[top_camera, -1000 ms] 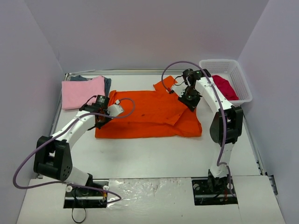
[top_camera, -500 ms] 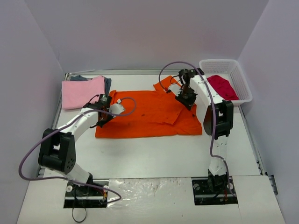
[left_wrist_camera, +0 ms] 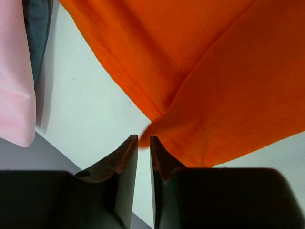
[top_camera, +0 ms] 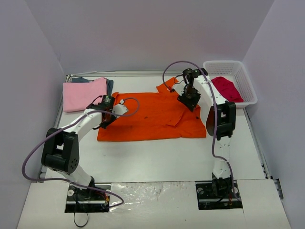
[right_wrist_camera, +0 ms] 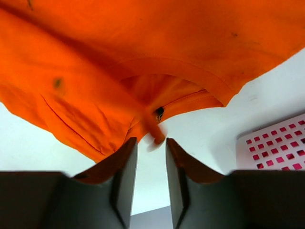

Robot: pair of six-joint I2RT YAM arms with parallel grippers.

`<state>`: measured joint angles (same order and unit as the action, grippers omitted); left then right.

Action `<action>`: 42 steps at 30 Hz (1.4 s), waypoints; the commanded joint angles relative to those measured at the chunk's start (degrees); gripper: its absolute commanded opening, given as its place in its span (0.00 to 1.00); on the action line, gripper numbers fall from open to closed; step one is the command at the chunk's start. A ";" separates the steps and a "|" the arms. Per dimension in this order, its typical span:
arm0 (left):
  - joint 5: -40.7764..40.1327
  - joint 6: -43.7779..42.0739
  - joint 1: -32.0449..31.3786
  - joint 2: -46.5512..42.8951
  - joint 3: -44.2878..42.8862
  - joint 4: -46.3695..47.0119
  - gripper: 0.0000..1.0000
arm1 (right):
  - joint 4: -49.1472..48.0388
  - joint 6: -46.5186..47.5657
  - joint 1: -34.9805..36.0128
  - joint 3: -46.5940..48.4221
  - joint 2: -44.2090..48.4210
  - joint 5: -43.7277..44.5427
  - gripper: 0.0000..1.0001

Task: Fold and stack the t-shirts
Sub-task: Fold the flattened tshirt in 1/3 of the way

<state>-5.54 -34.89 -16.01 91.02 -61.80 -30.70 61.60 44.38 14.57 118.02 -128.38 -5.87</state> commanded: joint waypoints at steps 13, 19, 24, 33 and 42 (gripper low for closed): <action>-6.24 2.72 0.80 -4.88 -4.03 2.67 0.26 | -2.36 -4.31 -0.68 -5.31 6.37 -5.46 0.31; -3.78 5.01 2.12 -10.95 -2.45 -0.85 0.30 | -1.22 -2.20 2.04 -14.82 9.81 -8.28 0.09; -1.14 7.21 3.35 -15.08 -0.78 -2.79 0.33 | -1.57 -1.67 5.02 -18.96 10.08 -10.74 0.01; -1.31 8.53 3.88 -17.37 1.42 -3.32 0.35 | -2.28 -2.81 7.93 -15.81 4.37 -11.44 0.01; -1.23 8.88 4.14 -17.55 2.30 -3.05 0.35 | -2.19 -2.90 8.90 -13.17 0.77 -11.45 0.02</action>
<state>-6.83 -27.18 -12.29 75.35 -59.57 -33.17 56.69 41.82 22.98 102.21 -126.56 -16.60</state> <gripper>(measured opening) 0.348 0.015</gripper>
